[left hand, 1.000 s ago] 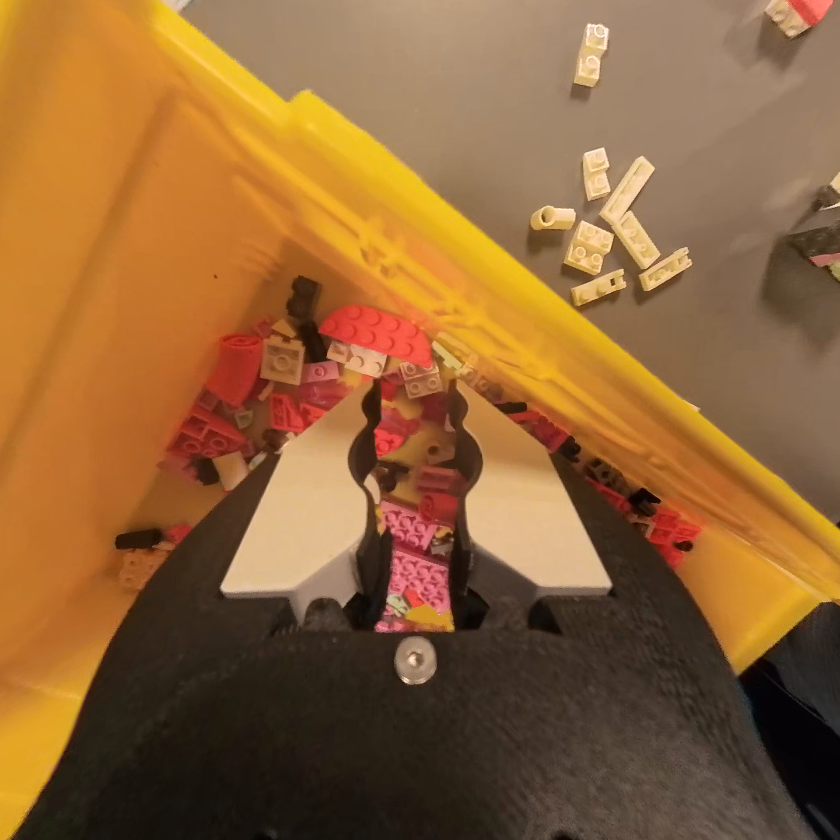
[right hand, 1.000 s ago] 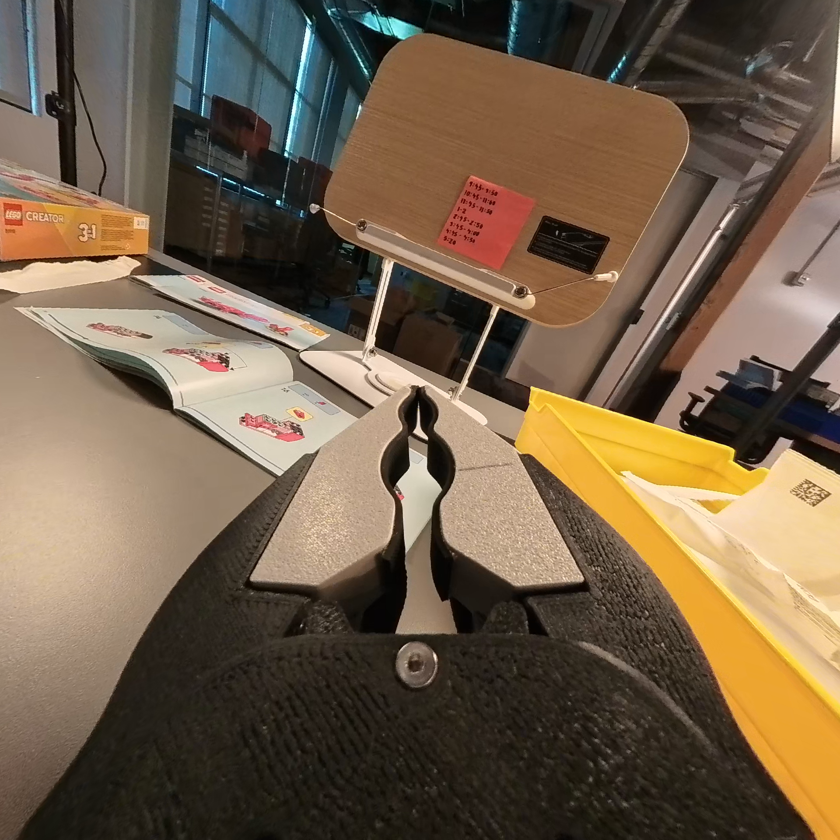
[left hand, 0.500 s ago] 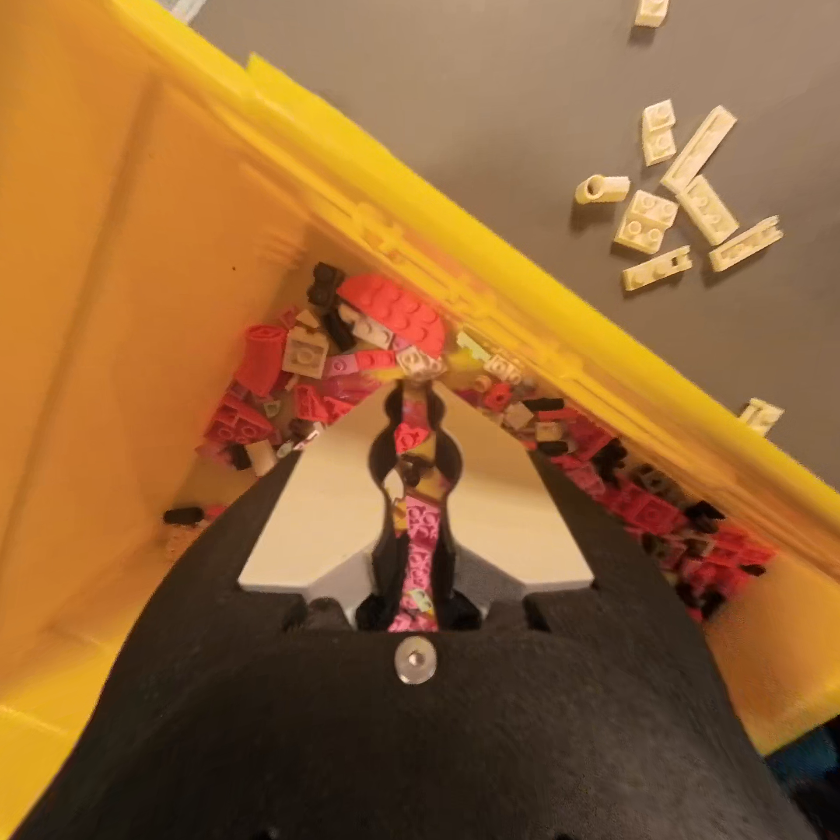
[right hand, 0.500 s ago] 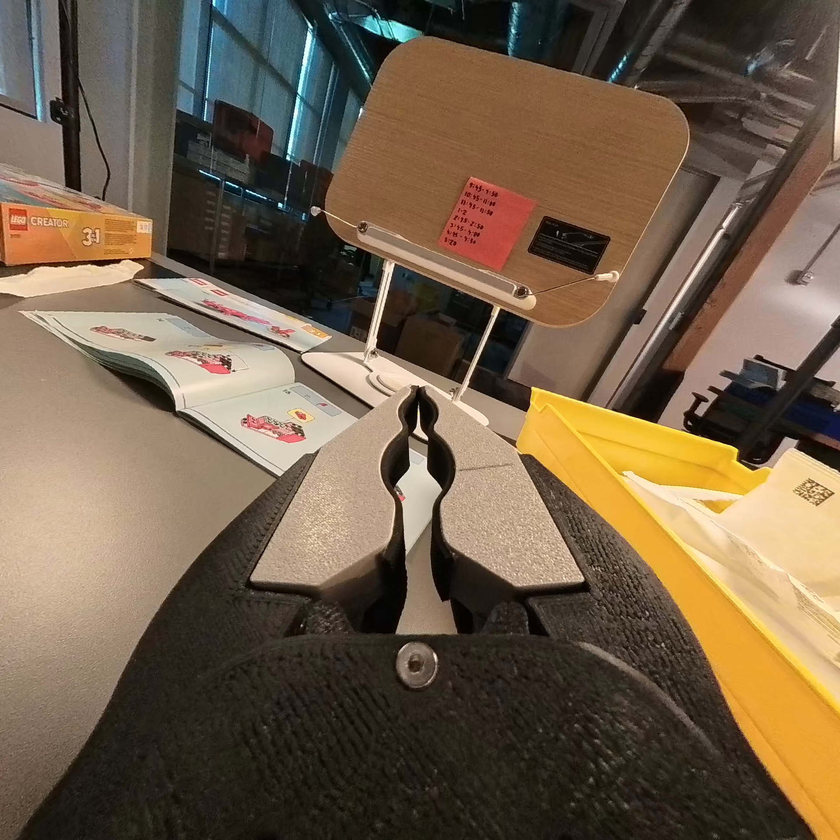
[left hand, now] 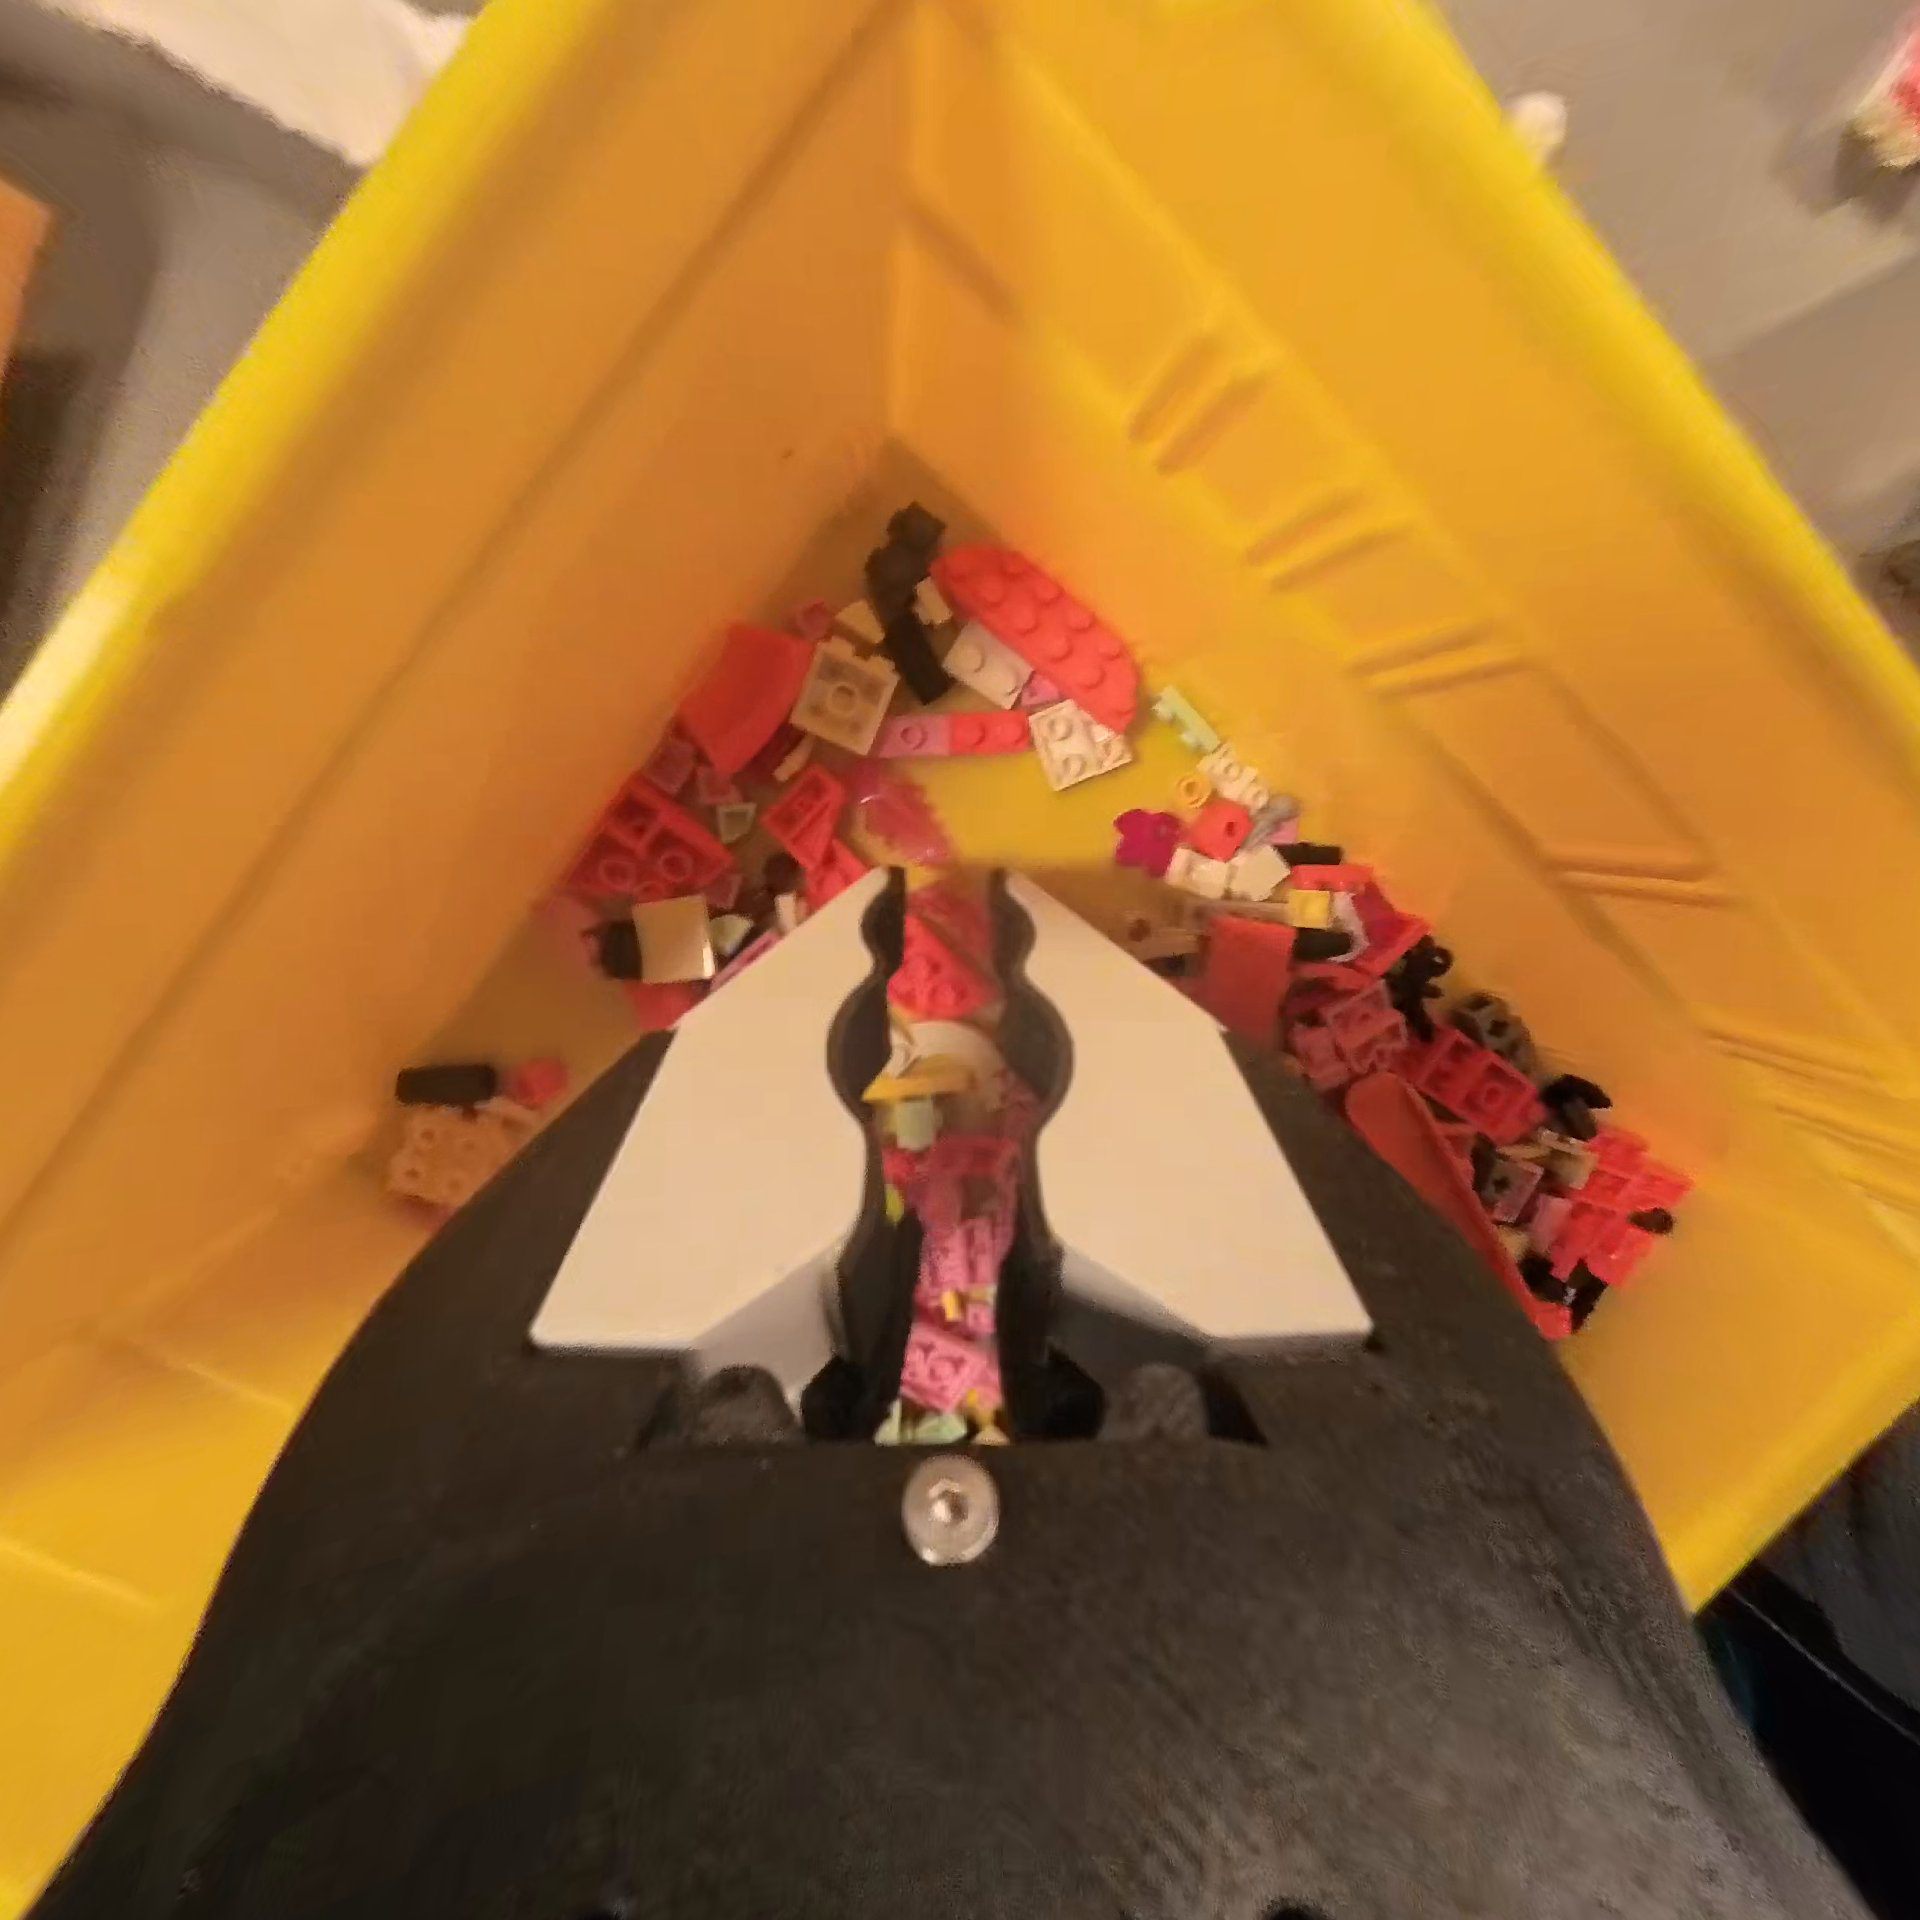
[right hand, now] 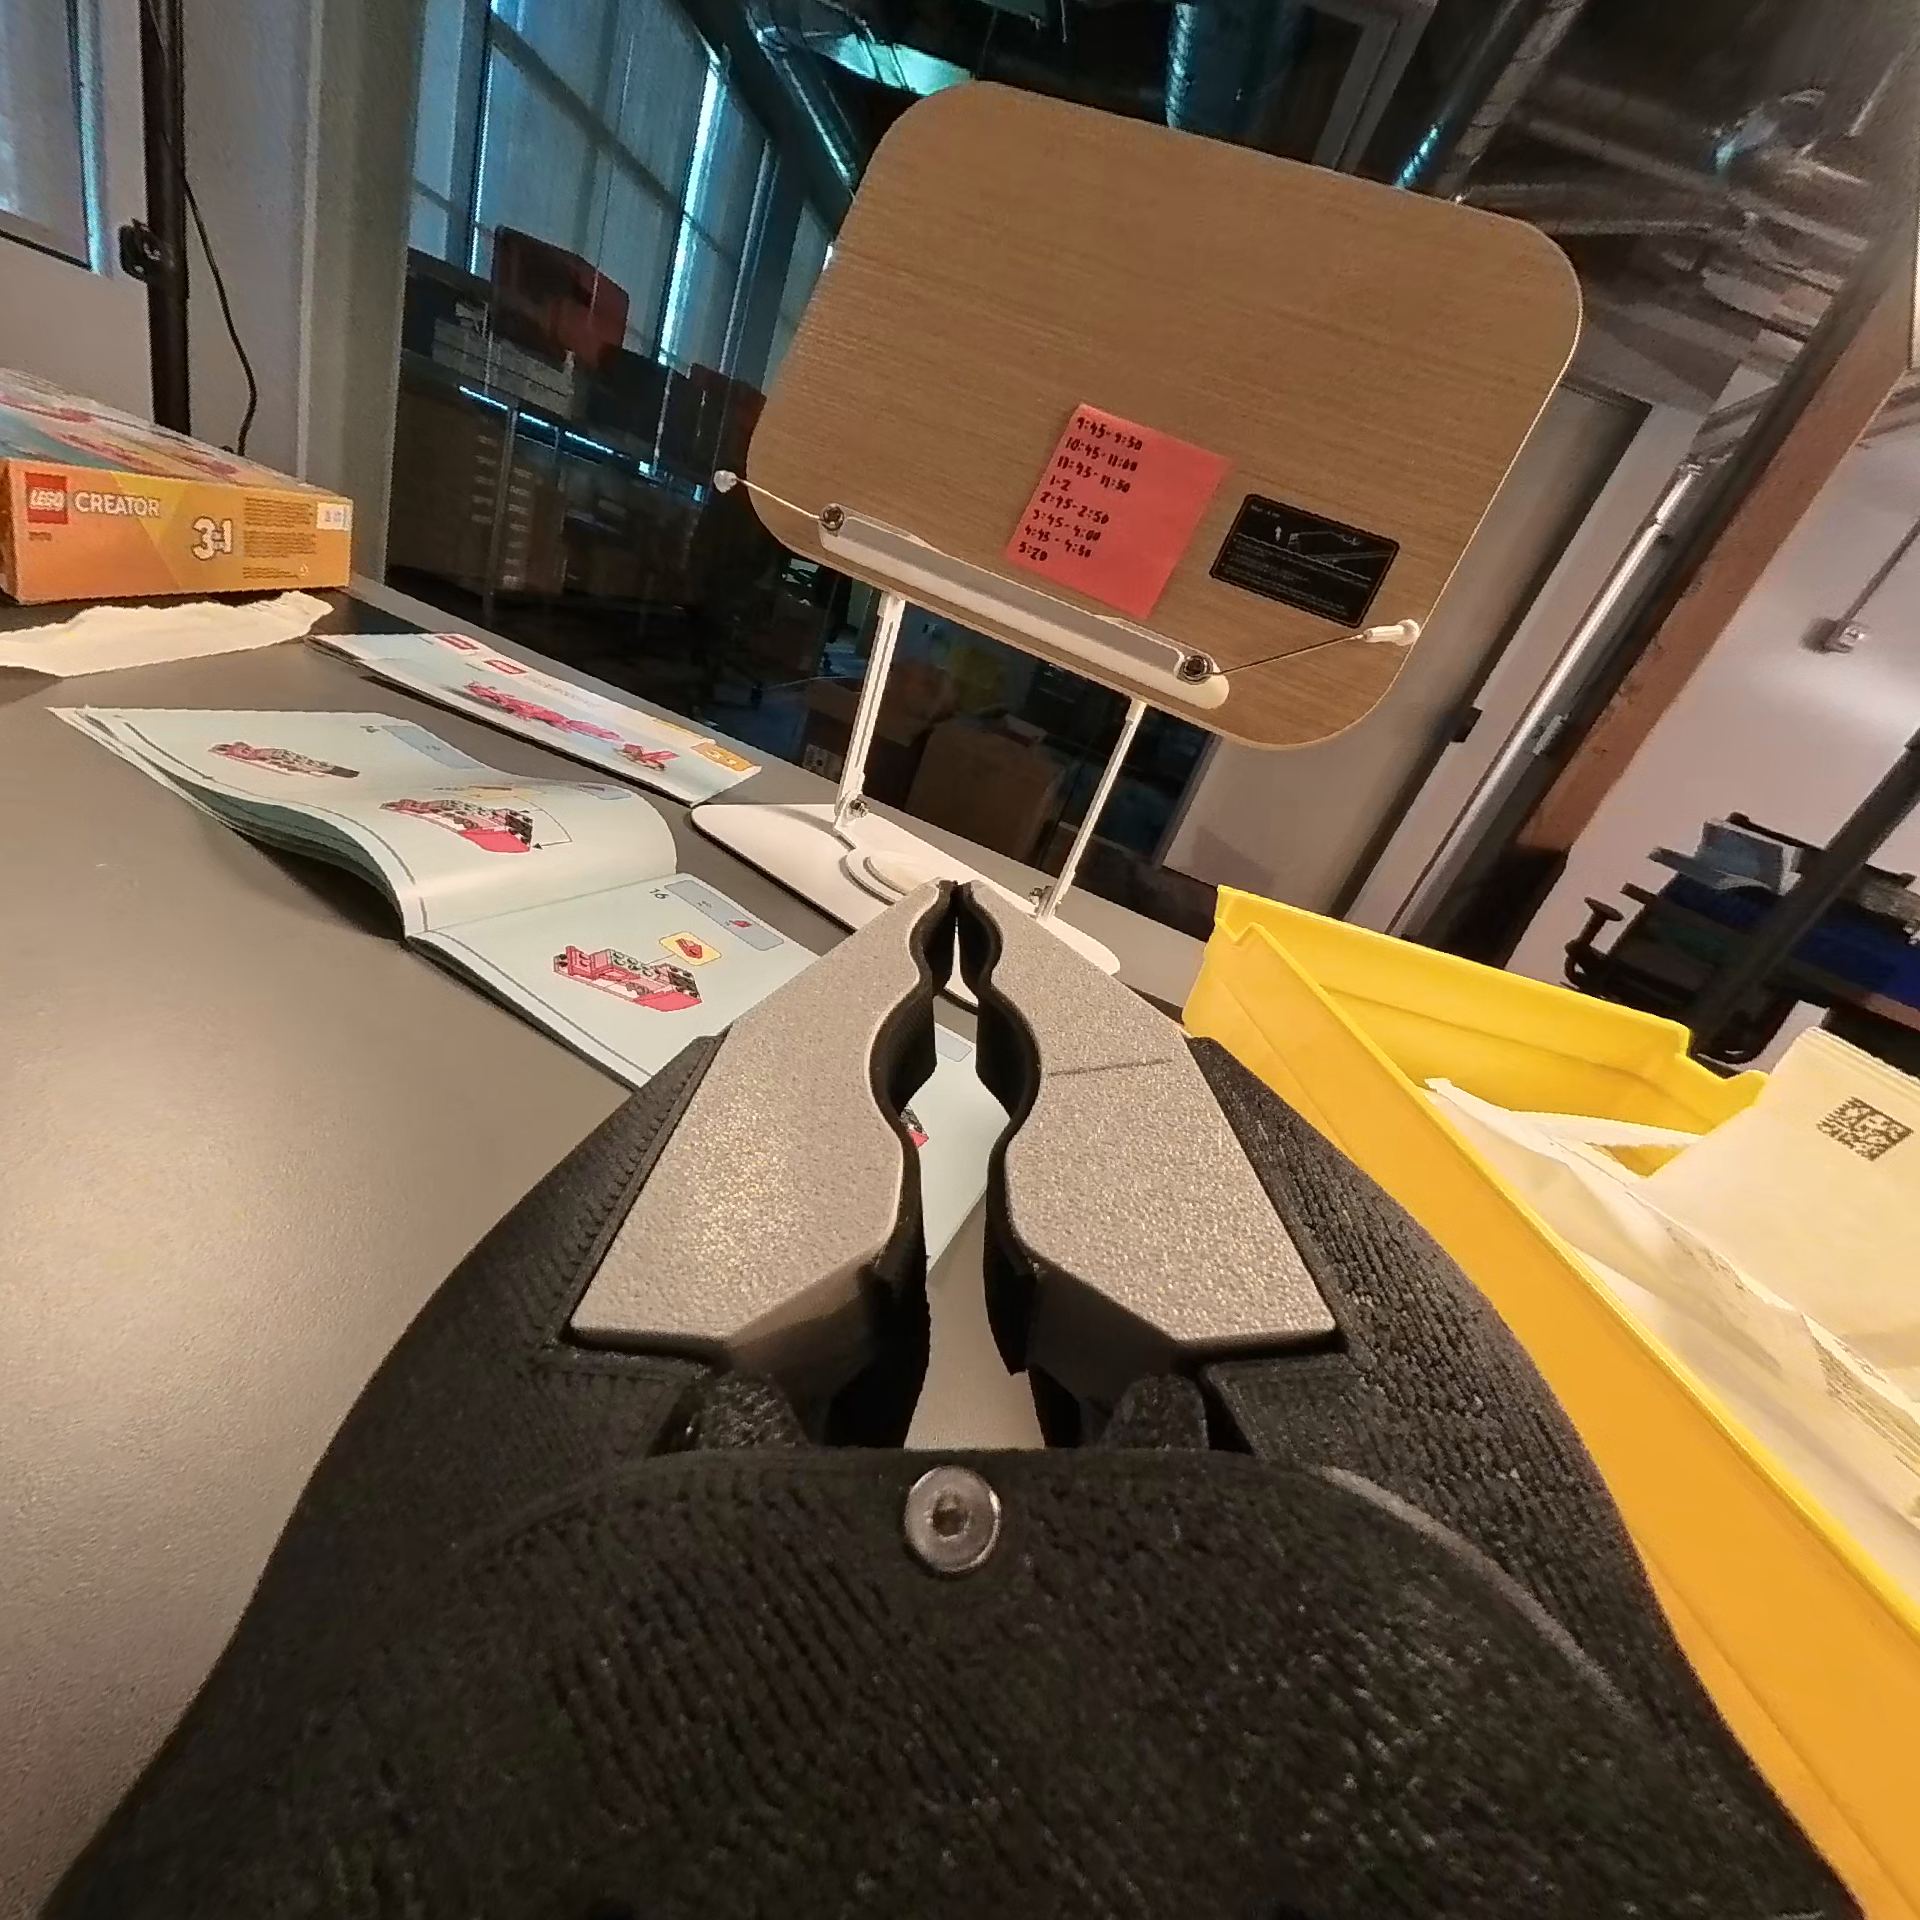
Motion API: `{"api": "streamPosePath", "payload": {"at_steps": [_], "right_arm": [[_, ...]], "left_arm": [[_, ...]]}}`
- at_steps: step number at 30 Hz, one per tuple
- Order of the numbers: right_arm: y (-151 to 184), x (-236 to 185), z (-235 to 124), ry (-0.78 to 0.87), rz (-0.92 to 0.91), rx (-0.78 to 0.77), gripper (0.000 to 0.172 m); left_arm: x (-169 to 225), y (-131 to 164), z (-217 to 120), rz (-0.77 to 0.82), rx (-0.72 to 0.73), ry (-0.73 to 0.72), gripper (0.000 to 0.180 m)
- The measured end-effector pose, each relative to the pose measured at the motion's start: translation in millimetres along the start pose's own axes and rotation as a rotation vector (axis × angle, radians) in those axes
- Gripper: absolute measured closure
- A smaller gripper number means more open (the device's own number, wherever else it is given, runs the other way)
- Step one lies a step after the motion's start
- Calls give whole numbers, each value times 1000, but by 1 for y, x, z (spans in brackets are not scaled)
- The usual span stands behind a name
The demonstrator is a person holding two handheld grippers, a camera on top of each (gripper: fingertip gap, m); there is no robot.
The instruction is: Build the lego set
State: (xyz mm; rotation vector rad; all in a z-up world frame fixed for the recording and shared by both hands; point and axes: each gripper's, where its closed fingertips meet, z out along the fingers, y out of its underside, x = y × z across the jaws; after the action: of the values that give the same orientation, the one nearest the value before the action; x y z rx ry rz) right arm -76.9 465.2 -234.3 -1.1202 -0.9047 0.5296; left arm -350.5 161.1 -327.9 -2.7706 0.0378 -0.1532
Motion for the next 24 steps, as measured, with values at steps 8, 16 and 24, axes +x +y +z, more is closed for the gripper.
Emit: {"api": "streamPosePath", "payload": {"at_steps": [8,16,24], "right_arm": [[0,0,0,3,-7,-2,172],[1,-1,1,5,-15,-7,172],[1,-1,1,3,-16,-6,172]], "left_arm": [[23,-16,21,105,13,48,141],[-13,-13,15,230,-77,-282,154],[41,-7,-4,364,1,75,134]]}}
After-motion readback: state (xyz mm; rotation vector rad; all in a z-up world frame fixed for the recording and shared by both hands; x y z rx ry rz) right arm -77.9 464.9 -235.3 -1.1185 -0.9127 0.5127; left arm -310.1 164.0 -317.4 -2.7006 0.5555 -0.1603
